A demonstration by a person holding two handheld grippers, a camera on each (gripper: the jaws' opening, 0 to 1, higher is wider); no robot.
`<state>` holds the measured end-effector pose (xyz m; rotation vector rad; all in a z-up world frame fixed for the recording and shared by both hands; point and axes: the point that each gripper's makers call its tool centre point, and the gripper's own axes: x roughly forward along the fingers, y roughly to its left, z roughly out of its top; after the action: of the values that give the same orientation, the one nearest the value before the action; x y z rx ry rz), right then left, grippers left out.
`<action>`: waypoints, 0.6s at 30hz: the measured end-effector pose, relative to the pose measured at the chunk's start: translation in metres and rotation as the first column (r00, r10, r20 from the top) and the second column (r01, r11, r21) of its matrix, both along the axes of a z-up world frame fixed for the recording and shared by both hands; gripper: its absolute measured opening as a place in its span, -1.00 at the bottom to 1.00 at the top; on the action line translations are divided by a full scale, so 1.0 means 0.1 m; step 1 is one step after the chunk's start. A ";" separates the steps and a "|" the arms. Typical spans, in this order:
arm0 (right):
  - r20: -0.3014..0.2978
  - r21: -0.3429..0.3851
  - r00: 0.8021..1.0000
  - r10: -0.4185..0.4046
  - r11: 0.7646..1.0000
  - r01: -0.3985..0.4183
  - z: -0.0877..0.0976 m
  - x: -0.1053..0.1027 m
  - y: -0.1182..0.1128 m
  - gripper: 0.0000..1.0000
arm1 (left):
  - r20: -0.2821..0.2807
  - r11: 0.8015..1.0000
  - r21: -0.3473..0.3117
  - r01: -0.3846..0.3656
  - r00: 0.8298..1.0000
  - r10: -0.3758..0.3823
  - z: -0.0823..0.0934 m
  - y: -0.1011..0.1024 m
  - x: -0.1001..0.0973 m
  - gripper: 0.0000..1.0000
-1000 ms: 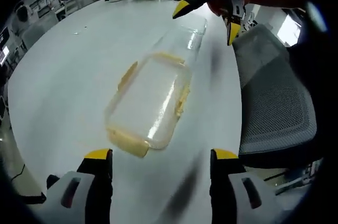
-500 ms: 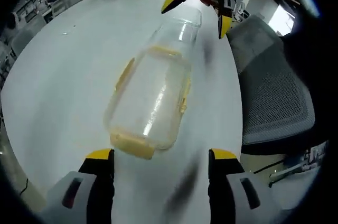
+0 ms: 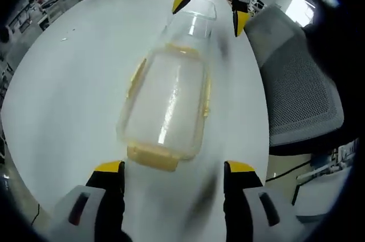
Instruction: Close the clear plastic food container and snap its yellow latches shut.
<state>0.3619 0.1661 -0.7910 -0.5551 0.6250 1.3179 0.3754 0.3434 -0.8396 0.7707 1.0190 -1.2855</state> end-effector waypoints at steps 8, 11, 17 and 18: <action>-0.007 -0.039 1.000 0.026 0.999 -0.026 -0.08 0.09 0.08 0.26 | 0.016 0.999 0.014 0.045 0.999 -0.045 -0.05 0.00 0.02 0.33; -0.011 -0.051 1.000 0.030 0.998 -0.030 -0.10 0.11 0.08 0.25 | 0.016 0.999 0.014 0.051 0.999 -0.051 -0.05 0.00 0.04 0.33; -0.031 -0.079 0.999 0.033 0.996 -0.036 -0.18 0.12 0.06 0.20 | 0.020 0.998 0.021 0.058 0.998 -0.058 -0.06 0.01 0.07 0.33; -0.031 -0.088 0.999 0.034 0.995 -0.036 -0.20 0.13 0.05 0.19 | 0.022 0.998 0.024 0.061 0.998 -0.061 -0.07 0.01 0.07 0.33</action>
<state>0.3753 0.1716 -0.8106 -0.6227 0.7035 1.3381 0.3827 0.3447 -0.8464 0.8378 1.0000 -1.3162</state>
